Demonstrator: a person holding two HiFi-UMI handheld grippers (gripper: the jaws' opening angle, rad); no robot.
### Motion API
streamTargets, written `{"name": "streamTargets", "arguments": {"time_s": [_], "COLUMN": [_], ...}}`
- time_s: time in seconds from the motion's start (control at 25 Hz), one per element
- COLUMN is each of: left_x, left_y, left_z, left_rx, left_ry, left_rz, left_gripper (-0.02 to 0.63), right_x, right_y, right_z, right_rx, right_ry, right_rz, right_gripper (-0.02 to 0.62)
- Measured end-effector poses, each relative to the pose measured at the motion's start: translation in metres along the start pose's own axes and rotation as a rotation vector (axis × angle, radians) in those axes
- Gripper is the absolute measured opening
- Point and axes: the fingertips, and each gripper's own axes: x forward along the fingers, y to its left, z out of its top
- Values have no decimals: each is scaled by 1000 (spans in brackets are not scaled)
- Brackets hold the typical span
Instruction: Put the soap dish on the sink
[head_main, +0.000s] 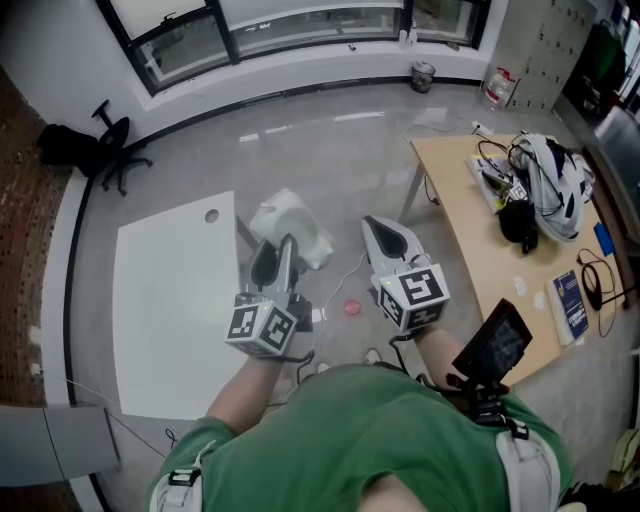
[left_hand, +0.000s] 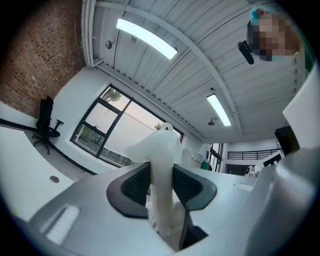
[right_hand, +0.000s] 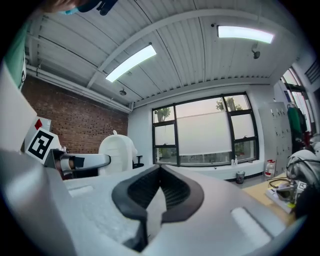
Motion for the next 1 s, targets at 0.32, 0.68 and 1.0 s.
{"name": "streamTargets", "arguments": {"time_s": [0.32, 0.68, 1.0], "left_x": [-8, -16, -26], "left_y": [5, 6, 4], "left_z": [2, -4, -13], "left_rx": [-15, -40, -55], "left_ry": [6, 38, 81], "left_rz": [-20, -84, -126], "left_gripper": [137, 137, 137], "right_x": [-2, -14, -29], "right_y": [12, 27, 39], "right_z": [2, -5, -13], "right_rx": [-16, 2, 13], "right_ry": [11, 31, 50], "right_rz": [-27, -96, -144], "right_gripper": [2, 2, 2]}}
